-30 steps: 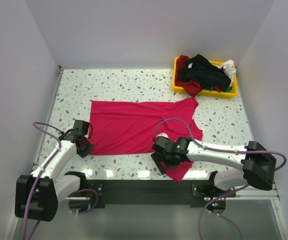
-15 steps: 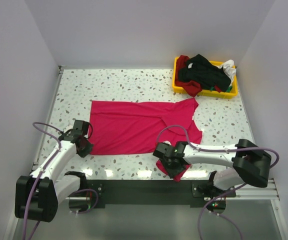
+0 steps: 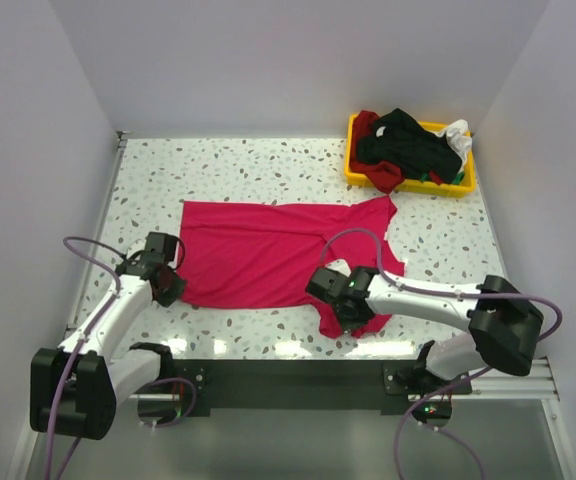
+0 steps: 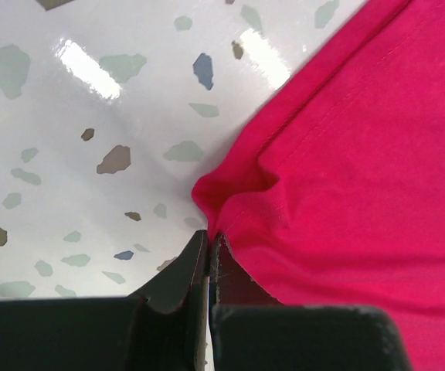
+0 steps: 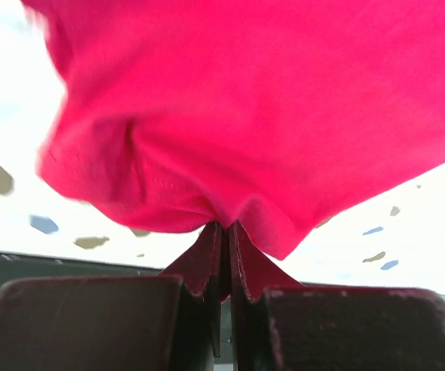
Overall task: Fold and stack the t-shirts
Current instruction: Fold the tshirt
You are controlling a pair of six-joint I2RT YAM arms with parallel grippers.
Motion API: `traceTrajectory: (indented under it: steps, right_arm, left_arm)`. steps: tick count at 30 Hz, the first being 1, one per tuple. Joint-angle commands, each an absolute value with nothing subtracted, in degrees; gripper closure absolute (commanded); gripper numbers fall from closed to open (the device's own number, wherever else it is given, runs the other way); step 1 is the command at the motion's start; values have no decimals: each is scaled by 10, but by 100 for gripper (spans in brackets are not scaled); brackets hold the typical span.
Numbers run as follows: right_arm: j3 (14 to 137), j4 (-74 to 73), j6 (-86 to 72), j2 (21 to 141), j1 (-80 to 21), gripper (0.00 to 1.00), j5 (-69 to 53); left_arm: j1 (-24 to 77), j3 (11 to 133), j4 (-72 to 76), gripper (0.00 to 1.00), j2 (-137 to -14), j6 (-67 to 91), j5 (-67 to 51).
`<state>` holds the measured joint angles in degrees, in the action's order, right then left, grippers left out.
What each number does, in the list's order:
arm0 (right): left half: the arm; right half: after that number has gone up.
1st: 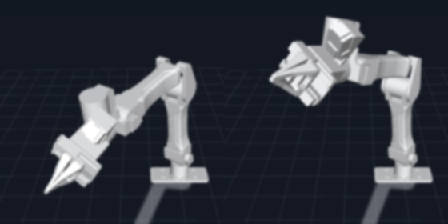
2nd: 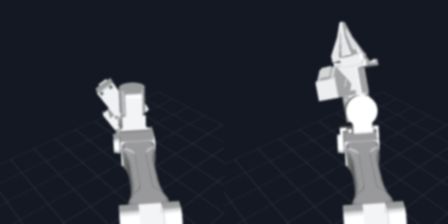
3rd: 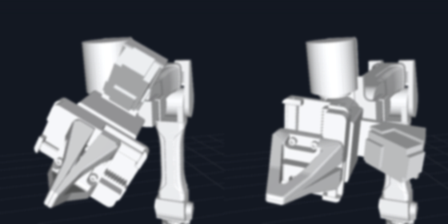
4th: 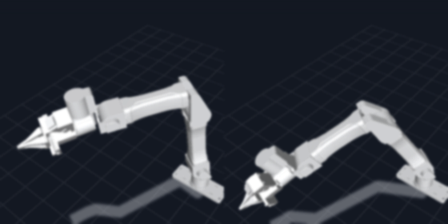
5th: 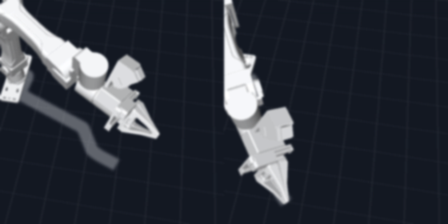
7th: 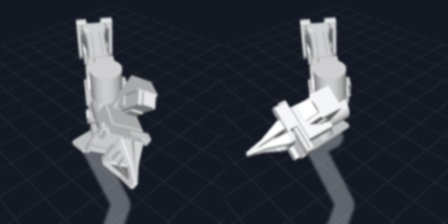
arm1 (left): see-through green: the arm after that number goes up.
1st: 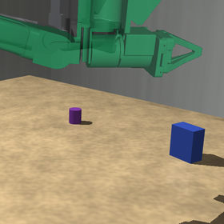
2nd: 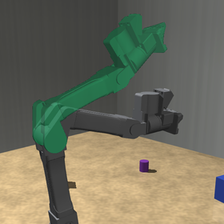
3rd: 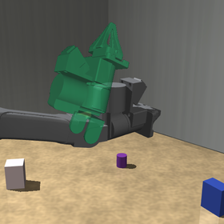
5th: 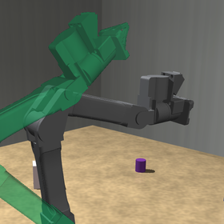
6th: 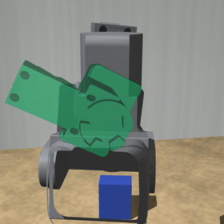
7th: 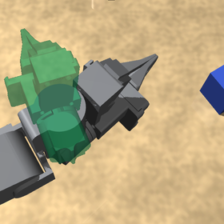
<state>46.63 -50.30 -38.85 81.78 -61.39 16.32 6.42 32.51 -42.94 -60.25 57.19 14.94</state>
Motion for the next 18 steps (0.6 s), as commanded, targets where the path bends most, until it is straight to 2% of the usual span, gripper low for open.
traceTrajectory:
  steps: [1, 10, 18]
  right_arm:
    - [504, -499, -347, 795, -551, 100, 178]
    - [612, -464, -249, 831, -412, 100, 171]
    - [699, -433, -218, 893, -338, 100, 170]
  left_arm:
    - [64, 371, -423, 100, -613, 555, 151]
    - [62, 449, -402, 100, -685, 532, 156]
    - [57, 522, -374, 100, -765, 515, 160]
